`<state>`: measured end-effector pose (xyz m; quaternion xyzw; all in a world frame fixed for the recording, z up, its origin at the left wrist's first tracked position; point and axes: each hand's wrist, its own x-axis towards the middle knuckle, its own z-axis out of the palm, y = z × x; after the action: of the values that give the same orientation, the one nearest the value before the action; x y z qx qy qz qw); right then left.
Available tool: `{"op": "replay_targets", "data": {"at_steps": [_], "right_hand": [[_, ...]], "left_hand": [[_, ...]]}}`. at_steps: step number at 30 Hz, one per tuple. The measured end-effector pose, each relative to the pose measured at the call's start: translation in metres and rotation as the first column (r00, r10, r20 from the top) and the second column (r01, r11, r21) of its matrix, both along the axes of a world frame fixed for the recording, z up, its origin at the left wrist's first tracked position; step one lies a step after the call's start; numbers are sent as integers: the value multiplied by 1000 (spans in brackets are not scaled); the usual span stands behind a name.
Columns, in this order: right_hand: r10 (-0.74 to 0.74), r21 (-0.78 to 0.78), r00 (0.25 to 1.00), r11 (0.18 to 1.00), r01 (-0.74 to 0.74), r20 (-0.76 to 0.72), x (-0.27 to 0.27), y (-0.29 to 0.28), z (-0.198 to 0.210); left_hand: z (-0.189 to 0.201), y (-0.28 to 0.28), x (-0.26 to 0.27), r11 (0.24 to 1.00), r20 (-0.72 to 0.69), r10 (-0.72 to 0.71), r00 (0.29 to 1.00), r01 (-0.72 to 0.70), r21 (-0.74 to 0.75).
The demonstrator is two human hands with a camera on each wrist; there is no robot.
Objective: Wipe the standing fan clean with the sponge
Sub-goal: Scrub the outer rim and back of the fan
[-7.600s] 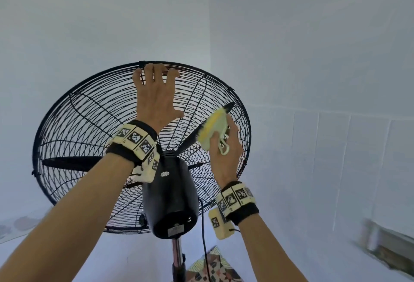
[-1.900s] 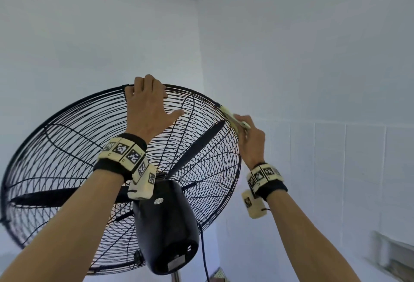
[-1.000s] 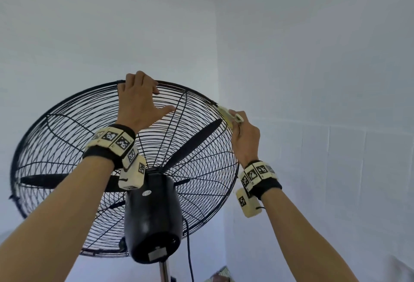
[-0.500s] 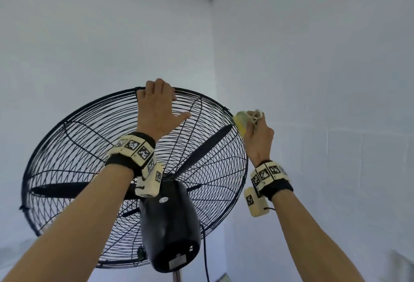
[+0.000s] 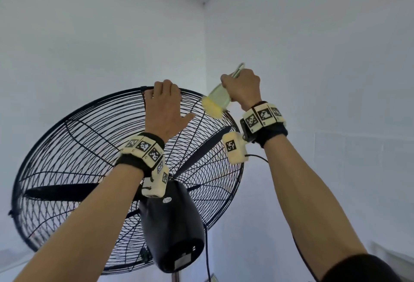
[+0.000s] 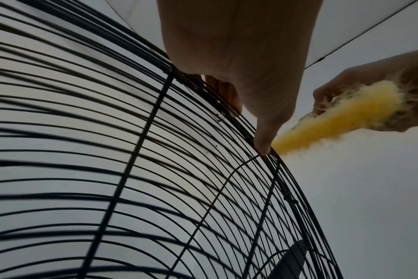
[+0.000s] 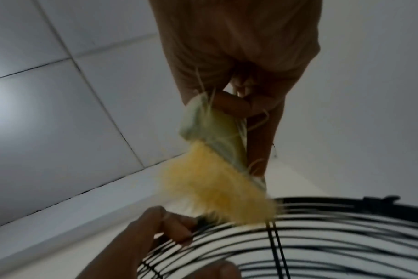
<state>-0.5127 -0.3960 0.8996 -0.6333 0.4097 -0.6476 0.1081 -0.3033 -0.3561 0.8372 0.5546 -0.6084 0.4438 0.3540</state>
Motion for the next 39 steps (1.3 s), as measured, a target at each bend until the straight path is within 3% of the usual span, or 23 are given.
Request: {"op": "replay_targets", "data": {"at_steps": [3, 8, 13, 21, 24, 27, 29, 33, 36, 39], "right_hand": [[17, -105, 998, 994, -11, 59, 10, 2, -10], [33, -78, 998, 996, -37, -51, 13, 3, -23], [-20, -193, 998, 981, 32, 66, 14, 7, -24], [57, -297, 991, 955, -18, 123, 34, 24, -105], [116, -267, 986, 961, -80, 123, 31, 30, -109], [147, -200, 987, 971, -131, 65, 21, 32, -94], [100, -215, 994, 973, -87, 46, 10, 31, -81], [72, -310, 966, 951, 9, 248, 4, 28, -71], [40, -334, 969, 942, 45, 245, 23, 34, -107], [138, -262, 976, 961, -90, 169, 39, 39, -159]], "left_hand": [[0, 0, -5, 1000, 18, 25, 1000, -25, 18], [1, 0, 4, 999, 15, 35, 999, -36, 16], [1, 3, -3, 999, 32, 31, 999, -31, 15], [1, 8, 3, 997, 7, -1, 1000, 1, 71], [-3, 12, 15, 994, 96, -73, 993, 65, 86], [-8, 22, 33, 996, 141, 35, 989, -47, 82], [-11, 25, 43, 977, 124, 153, 980, -169, 133], [-13, 28, 51, 954, 165, 240, 957, -264, 145], [-14, 28, 50, 964, 160, 234, 959, -250, 93], [-15, 27, 53, 962, 150, 244, 958, -259, 84]]}}
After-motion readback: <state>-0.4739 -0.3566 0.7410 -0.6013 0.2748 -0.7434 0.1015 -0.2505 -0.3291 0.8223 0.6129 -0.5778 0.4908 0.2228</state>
